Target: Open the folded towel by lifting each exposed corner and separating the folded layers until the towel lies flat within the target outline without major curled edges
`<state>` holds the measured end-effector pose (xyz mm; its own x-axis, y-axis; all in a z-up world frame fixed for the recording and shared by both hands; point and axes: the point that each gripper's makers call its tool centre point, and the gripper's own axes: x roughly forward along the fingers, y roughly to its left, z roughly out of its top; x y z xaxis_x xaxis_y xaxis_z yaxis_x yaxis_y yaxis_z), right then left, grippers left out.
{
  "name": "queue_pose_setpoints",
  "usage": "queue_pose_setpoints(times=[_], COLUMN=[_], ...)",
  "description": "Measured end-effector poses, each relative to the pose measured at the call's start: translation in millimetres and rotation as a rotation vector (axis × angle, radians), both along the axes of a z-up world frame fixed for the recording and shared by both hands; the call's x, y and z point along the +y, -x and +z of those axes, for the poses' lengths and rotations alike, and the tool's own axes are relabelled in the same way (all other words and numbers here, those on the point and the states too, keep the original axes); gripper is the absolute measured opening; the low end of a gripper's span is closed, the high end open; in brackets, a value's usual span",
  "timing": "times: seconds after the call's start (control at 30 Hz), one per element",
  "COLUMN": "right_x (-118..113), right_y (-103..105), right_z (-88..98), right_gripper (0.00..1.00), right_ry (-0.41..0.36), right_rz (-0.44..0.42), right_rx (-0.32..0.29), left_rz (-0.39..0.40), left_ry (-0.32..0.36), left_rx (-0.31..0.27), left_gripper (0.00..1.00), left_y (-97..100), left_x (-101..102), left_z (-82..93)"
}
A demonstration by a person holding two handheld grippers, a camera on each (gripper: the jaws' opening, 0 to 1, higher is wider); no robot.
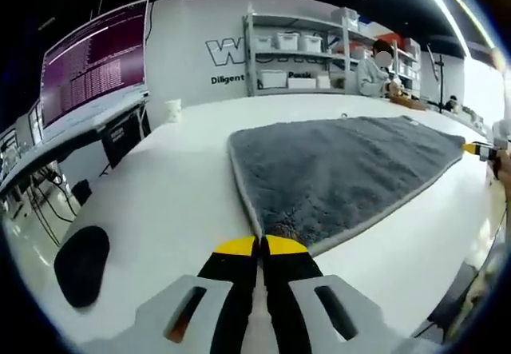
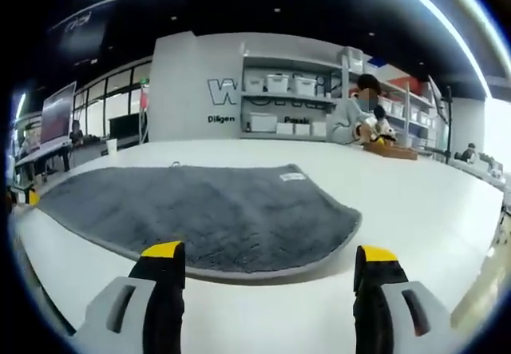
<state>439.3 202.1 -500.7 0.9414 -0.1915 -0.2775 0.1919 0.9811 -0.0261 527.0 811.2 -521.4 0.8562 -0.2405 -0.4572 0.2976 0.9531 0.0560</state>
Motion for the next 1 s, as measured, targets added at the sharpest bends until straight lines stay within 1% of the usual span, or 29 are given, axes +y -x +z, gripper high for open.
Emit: queue_pose_setpoints(times=[0.13,0.33,0.37,0.4,0.47,0.57,0.67,0.7,0.73,0.77,0.83,0.9,0.93,1.0], right_x=[0.1,0.8,0.7,0.5,0.1,-1.0,-2.0,-2.4,-2.5,-2.5,-2.1,-2.1,-2.8,-4.9], right_y=[1.5,3.2,3.7,4.5,5.7,7.1,8.2,8.5,8.7,8.9,9.3,10.1,10.8,12.2], right_z=[0.2,0.4,0.7,1.1,1.4,1.0,0.6,0.8,1.0,1.5,2.2,2.2,2.0,1.9], right_gripper=[0.87,0.87,0.87,0.87,0.87,0.87,0.87,0.87,0.87,0.87,0.87,0.86,0.86,0.86], right_ry=[0.000,-0.002,-0.003,-0.003,-0.003,-0.003,-0.006,-0.007,-0.006,-0.006,-0.008,-0.011,-0.009,-0.007], right_rz=[0.001,0.004,0.004,0.004,0.003,0.003,0.001,0.001,0.002,0.003,0.006,0.007,0.007,0.002], right_rx=[0.000,0.001,0.000,-0.001,-0.002,0.000,0.000,0.000,-0.001,-0.003,-0.006,-0.005,-0.003,-0.001], left_rz=[0.006,0.019,0.022,0.037,0.057,0.053,0.027,0.003,-0.016,-0.029,-0.041,-0.054,-0.068,-0.098], left_ry=[-0.008,-0.012,-0.013,-0.024,-0.033,-0.007,0.030,0.057,0.101,0.113,0.125,0.133,0.139,0.144], left_rx=[0.009,0.013,0.012,0.023,0.023,0.010,-0.013,-0.016,-0.017,-0.023,-0.030,-0.052,-0.055,-0.050], left_gripper=[0.02,0.03,0.06,0.12,0.21,0.30,0.38,0.41,0.45,0.50,0.58,0.60,0.60,0.64], left_y=[5.3,8.0,8.2,9.1,9.1,11.4,11.7,12.0,12.8,13.0,14.4,15.6,17.4,20.5], left_x=[3.7,7.5,7.6,10.1,13.6,12.3,4.7,-1.6,-9.0,-12.5,-17.4,-22.9,-27.0,-34.6], left_z=[-1.1,-1.6,-1.7,-3.2,-2.7,3.0,9.2,10.8,12.7,14.2,16.6,21.7,24.0,26.2])
